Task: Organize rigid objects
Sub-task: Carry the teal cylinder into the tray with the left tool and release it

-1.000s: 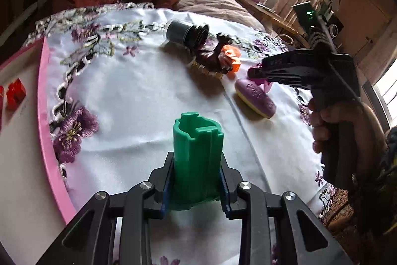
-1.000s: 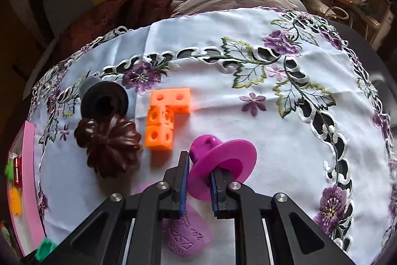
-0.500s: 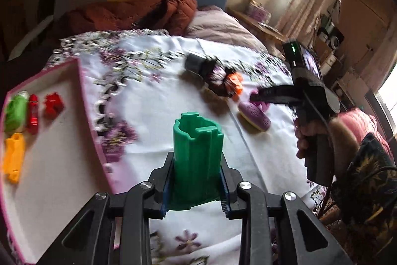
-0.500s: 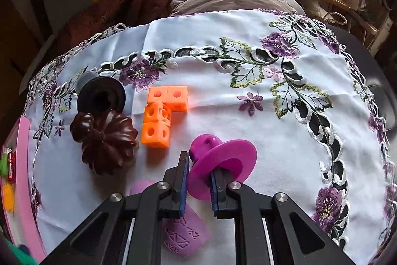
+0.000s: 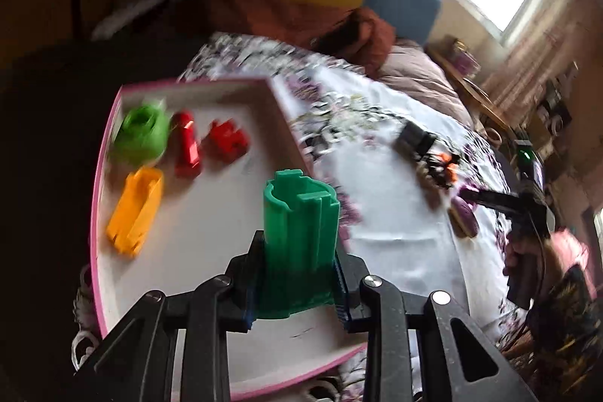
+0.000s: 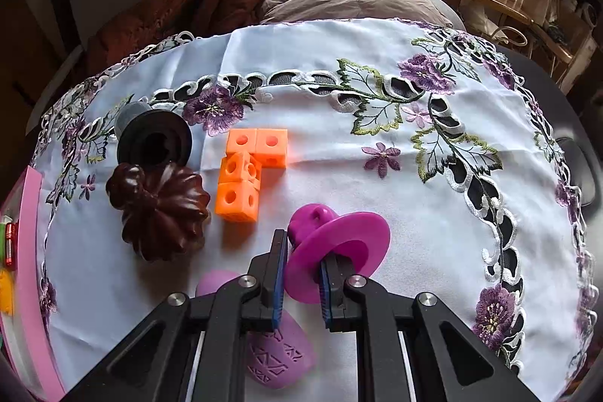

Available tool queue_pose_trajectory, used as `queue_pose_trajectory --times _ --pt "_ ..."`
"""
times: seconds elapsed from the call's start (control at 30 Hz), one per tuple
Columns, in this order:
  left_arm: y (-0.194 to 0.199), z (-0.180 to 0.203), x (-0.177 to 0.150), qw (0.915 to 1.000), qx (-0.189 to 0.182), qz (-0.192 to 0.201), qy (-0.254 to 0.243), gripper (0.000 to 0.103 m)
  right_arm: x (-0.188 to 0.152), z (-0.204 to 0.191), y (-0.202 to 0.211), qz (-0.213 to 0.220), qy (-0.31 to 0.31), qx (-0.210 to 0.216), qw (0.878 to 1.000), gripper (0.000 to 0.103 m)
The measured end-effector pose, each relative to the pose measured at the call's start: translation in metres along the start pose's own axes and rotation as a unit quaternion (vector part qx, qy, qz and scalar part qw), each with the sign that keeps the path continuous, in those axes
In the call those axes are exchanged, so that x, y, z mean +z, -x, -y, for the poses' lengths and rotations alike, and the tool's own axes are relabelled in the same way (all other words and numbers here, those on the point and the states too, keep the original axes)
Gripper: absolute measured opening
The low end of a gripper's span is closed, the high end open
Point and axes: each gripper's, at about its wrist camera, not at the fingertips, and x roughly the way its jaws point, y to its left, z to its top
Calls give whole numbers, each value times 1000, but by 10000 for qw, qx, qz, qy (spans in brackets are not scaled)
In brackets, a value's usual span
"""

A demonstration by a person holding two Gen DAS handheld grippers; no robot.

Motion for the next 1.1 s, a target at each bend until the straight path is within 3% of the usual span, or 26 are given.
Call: queue_pose_trajectory --times 0.17,0.47,0.7,0.77,0.83,0.93,1.1 --pt "-18 -14 14 9997 139 -169 -50 30 -1 0 0 2 23 -13 10000 15" --pt "-77 -18 45 9974 19 -718 84 30 -1 0 0 5 40 -35 10000 15" --pt "-96 -20 71 9986 320 -417 82 32 0 0 -1 13 33 -56 10000 15" --pt "-97 -22 76 9982 445 -389 94 36 0 0 -1 14 23 -51 10000 15" --pt "-92 -22 78 9985 387 -364 147 51 0 0 -1 13 3 -37 10000 15" --pt "-77 -20 76 9991 379 -169 68 65 0 0 -1 15 6 -52 10000 15" --pt "-43 -14 63 9980 605 204 -42 68 0 1 -1 19 -14 -49 10000 15"
